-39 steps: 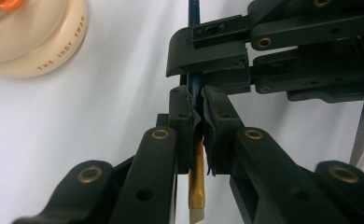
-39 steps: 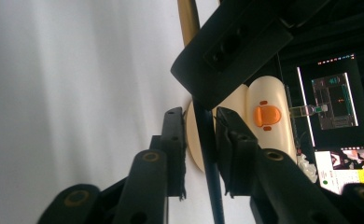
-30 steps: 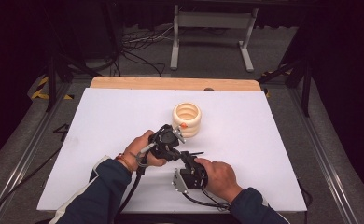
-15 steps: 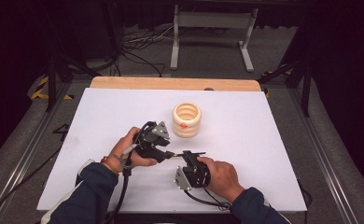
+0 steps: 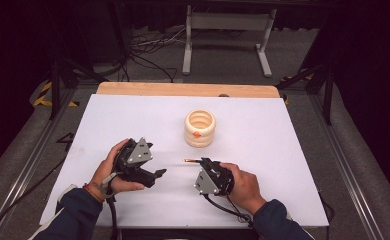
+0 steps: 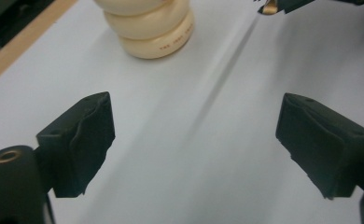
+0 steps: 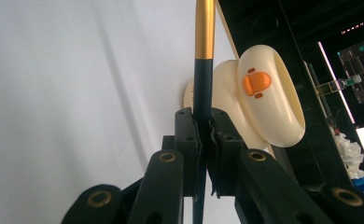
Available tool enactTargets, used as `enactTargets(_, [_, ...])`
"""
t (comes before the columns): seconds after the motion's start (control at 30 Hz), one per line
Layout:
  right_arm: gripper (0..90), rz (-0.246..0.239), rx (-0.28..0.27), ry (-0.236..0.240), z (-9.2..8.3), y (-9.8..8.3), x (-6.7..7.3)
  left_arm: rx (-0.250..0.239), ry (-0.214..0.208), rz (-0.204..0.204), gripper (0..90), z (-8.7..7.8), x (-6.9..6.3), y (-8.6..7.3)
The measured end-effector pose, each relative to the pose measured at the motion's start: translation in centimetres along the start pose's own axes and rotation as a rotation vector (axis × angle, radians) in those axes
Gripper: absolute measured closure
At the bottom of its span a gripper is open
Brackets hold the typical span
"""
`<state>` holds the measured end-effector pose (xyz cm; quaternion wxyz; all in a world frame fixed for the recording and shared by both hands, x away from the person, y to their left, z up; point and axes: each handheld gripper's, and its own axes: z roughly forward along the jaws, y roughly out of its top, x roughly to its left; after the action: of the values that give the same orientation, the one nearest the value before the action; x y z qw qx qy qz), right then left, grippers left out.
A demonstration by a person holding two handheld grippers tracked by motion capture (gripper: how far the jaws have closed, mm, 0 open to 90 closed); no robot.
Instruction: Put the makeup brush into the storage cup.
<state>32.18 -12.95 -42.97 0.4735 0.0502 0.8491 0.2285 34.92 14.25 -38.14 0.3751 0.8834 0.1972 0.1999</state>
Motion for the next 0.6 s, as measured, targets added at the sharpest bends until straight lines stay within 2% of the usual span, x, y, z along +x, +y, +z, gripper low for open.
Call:
enactTargets(0.1, [84.0, 0.026, -0.005, 0.007, -0.1, -0.2, -0.3, -0.035, 0.021, -0.014, 8.5, -0.7, 0.1, -1.4])
enactTargets(0.2, [84.1, 0.045, -0.014, 0.011, -0.1, -0.3, -0.5, -0.034, 0.067, -0.019, 6.8, -1.2, 0.4, -2.7])
enactTargets(0.27, [84.1, 0.063, -0.018, 0.002, -0.2, -0.5, -0.7, -0.052, 0.077, -0.034, 6.6, -1.5, 0.5, -3.6])
enactTargets(0.3, [84.1, 0.067, -0.017, 0.003, -0.2, -0.5, -0.8, -0.064, 0.076, -0.045, 6.6, -1.6, 0.5, -4.1])
enactTargets(0.43, [84.1, 0.105, -0.032, 0.019, -0.4, -0.7, -1.4, -0.089, 0.079, -0.036, 5.1, -2.1, 0.4, -6.1])
enactTargets(0.47, [84.1, 0.126, -0.039, 0.006, -0.4, -0.7, -1.6, -0.093, 0.079, -0.033, 4.5, -2.2, 0.5, -6.5])
enactTargets(0.6, [84.1, 0.174, -0.057, 0.013, -0.6, -1.0, -2.5, -0.124, 0.082, -0.053, 4.3, -2.9, 0.6, -7.8])
